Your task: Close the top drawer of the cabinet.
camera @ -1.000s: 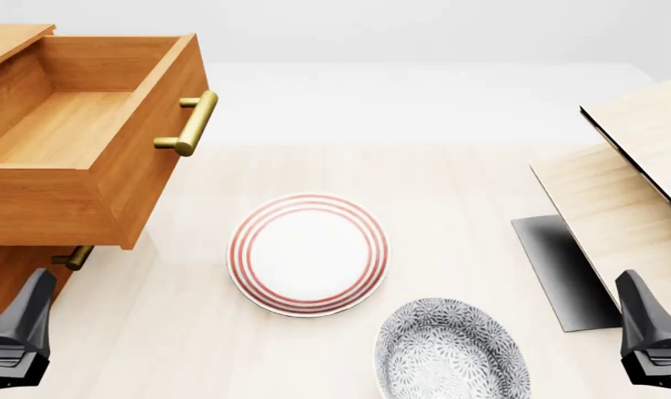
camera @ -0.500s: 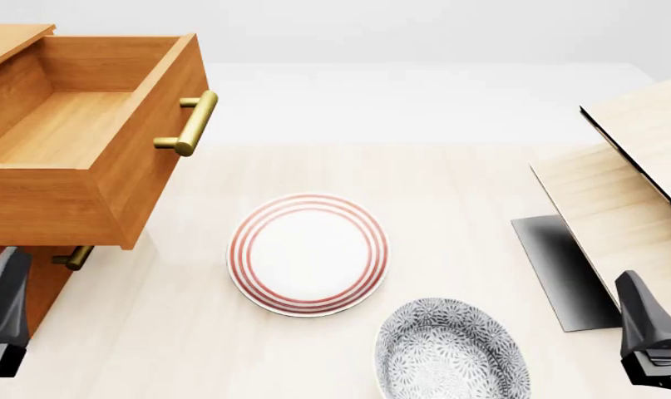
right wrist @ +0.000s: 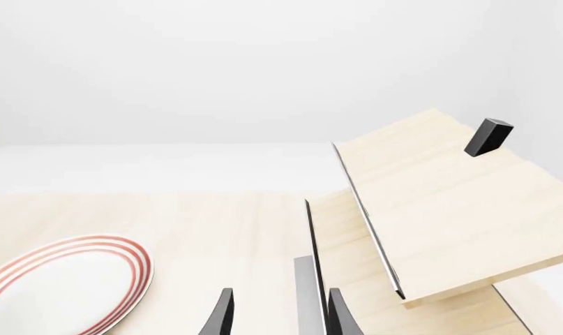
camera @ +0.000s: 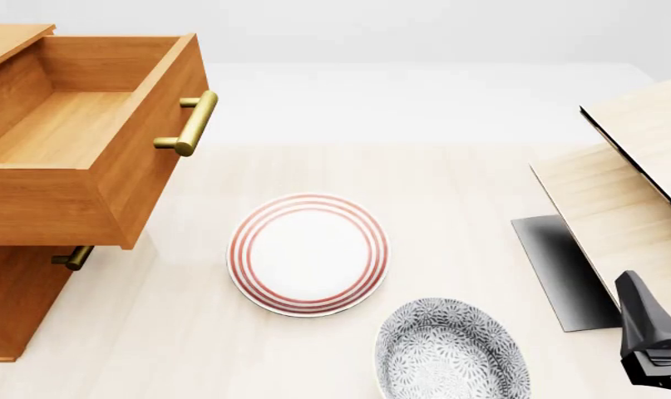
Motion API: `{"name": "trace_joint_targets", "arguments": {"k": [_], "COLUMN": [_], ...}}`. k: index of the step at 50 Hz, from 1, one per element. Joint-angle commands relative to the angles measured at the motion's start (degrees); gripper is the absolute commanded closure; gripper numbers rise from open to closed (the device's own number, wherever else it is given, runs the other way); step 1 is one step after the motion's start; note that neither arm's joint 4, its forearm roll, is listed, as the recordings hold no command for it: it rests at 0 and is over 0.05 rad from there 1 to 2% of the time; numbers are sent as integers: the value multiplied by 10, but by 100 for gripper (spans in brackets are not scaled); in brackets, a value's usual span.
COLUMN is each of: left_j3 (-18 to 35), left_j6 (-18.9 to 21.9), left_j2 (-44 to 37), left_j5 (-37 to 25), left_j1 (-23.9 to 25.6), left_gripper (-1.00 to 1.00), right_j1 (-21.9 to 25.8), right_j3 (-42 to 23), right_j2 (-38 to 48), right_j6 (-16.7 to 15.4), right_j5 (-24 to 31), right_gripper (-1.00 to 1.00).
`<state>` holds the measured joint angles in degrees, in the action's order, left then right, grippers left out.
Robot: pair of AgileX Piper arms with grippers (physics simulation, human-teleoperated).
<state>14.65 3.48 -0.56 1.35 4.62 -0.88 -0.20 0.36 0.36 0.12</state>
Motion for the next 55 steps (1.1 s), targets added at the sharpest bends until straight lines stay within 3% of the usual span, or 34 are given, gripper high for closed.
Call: {"name": "trace_joint_targets", "arguments": {"k": [1,18,31,45,55], "left_j3": [35,108,170,236,266], "left_j6": [30,61,48,81,71], "left_j2": [-42,-150,-240,-326,-384], "left_j5": [-1,28,37,44,48], "left_j1": [21,43,72,110,138], "left_gripper": [-100,-100,-100,-100,-100], "right_j1": [0,0,0,0,0], "right_j3": [0,0,0,0,0], "right_j2": [0,0,0,0,1], "right_j6": [0,0,0,0,0], "right_j5": [0,1,1,0,-1], "right_gripper": [-100,-100,-100,-100,-100]}}
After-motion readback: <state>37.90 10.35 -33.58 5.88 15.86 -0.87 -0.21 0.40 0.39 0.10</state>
